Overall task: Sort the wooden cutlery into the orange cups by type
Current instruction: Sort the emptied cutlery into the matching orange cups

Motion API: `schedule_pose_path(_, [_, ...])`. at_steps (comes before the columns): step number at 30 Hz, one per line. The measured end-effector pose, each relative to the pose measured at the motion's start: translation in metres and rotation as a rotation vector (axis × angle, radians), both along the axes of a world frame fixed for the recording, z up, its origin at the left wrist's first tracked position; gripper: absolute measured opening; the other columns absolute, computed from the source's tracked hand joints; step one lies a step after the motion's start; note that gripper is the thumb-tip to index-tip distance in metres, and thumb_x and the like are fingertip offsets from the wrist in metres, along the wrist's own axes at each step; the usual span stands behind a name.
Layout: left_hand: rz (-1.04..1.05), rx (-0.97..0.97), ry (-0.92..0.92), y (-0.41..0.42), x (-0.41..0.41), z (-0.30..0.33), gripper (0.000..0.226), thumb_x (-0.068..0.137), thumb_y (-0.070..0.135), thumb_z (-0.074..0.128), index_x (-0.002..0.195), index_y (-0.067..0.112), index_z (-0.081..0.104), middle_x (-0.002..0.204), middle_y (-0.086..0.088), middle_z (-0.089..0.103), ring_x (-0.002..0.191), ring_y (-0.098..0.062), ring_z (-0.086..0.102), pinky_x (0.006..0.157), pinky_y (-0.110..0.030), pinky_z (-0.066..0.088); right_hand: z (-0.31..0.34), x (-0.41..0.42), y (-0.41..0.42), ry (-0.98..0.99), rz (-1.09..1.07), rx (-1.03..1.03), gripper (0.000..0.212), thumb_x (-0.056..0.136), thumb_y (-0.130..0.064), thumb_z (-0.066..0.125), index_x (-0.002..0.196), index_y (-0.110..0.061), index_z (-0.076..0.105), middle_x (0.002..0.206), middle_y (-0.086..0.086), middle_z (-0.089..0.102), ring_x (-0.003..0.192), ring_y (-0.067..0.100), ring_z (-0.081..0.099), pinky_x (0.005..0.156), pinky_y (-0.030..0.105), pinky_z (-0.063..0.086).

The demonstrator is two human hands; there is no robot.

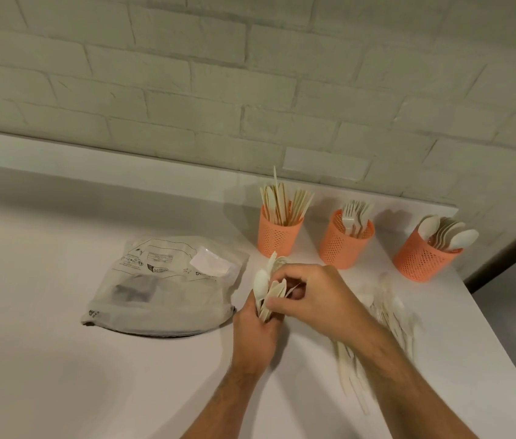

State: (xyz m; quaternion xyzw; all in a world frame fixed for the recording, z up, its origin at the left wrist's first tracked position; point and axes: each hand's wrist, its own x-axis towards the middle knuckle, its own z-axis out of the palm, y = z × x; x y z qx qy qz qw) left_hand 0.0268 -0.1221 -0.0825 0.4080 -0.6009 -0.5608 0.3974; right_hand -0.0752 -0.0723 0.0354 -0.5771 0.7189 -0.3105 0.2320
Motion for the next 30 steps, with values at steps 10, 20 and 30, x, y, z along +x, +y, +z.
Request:
schedule_pose_path(10, [0.007, 0.009, 0.041, -0.001, 0.001, 0.002, 0.04, 0.082, -0.003, 0.068, 0.106, 0.028, 0.06, 0.087, 0.022, 0.072, 0.08, 0.003, 0.067, 0.069, -0.009, 0.048, -0.019, 0.014, 0.006, -0.19, -0.178, -0.132, 0.007, 0.084, -0.017, 0.078, 0.091, -0.017, 0.076, 0.077, -0.008, 0.075, 0.071, 0.007, 0.07, 0.071, 0.027, 0.057])
schedule_pose_path(20, [0.056, 0.024, 0.028, -0.006, 0.002, -0.004, 0.001, 0.094, 0.011, 0.061, 0.095, 0.011, 0.06, 0.057, 0.009, 0.058, 0.051, -0.003, 0.054, 0.056, -0.013, 0.044, 0.067, -0.052, -0.018, -0.466, -0.372, -0.549, 0.024, 0.088, 0.002, 0.07, 0.103, -0.016, 0.061, 0.086, 0.008, 0.074, 0.075, 0.018, 0.075, 0.064, 0.026, 0.061])
schedule_pose_path(30, [-0.051, 0.127, 0.154, -0.011, 0.009, 0.003, 0.014, 0.097, 0.011, 0.059, 0.088, 0.001, 0.057, 0.053, -0.006, 0.054, 0.04, -0.016, 0.054, 0.043, -0.021, 0.046, 0.043, -0.107, -0.126, 0.13, -0.296, -0.514, 0.041, 0.093, -0.008, 0.067, 0.127, -0.029, 0.06, 0.078, 0.01, 0.063, 0.072, 0.02, 0.068, 0.072, 0.029, 0.059])
